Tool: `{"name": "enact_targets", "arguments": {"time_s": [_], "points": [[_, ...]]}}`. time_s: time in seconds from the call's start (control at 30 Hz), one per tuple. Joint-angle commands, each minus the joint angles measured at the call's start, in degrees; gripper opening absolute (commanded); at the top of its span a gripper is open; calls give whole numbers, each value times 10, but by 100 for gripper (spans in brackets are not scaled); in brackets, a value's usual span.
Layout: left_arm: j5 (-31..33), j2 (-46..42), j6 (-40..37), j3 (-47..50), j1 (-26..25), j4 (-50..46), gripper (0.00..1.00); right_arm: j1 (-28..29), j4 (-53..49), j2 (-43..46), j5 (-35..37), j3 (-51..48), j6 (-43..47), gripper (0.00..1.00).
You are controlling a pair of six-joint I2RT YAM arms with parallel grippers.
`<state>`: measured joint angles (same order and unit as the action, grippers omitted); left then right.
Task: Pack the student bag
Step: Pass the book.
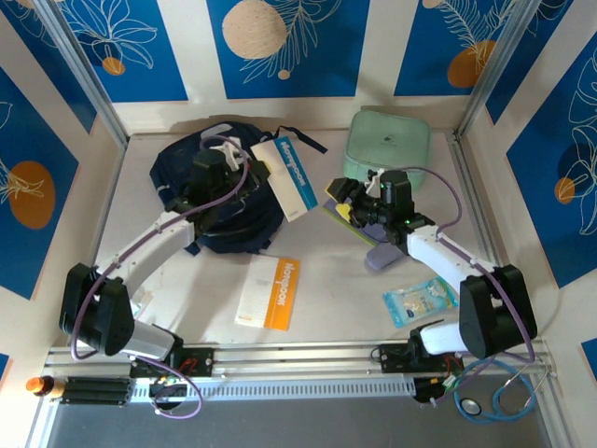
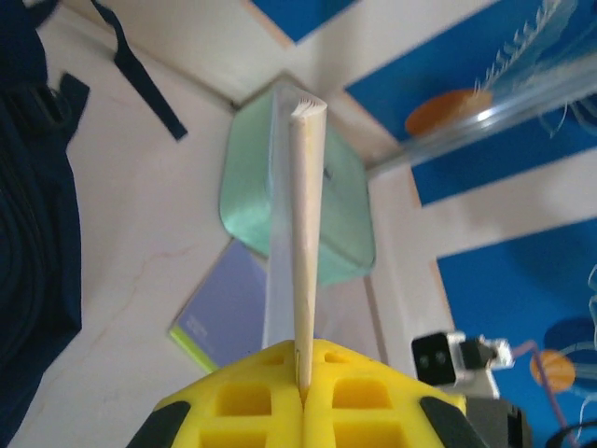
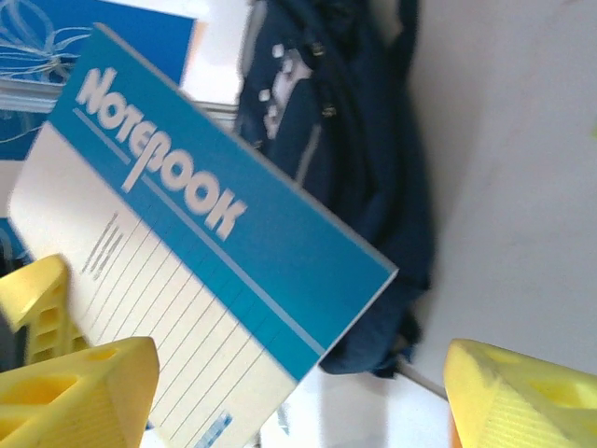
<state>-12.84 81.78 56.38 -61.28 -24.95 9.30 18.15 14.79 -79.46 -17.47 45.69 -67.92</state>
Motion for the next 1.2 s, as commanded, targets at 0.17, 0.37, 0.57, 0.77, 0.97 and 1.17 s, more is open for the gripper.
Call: {"name": "enact_targets", "arguments": {"time_s": [0.17,0.37,0.57,0.77,0.97,1.17], "points": [[57,-13,153,29,20,136,0,49,169,-101,-77,54,-126,81],[49,-13,181,44,21,158,0,68,242,-148,-84,78,-173,81],[61,-18,197,60,22,153,0,68,305,-168,-77,86,-187,64],[76,-27,190,69,23,120,0,54,262,-133,-41,64,-172,37],[75,-26,187,78,24,111,0,53,223,-107,-27,54,-141,20],[70,-26,160,81,25,81,22,51,183,-103,-19,63,-109,0]]}}
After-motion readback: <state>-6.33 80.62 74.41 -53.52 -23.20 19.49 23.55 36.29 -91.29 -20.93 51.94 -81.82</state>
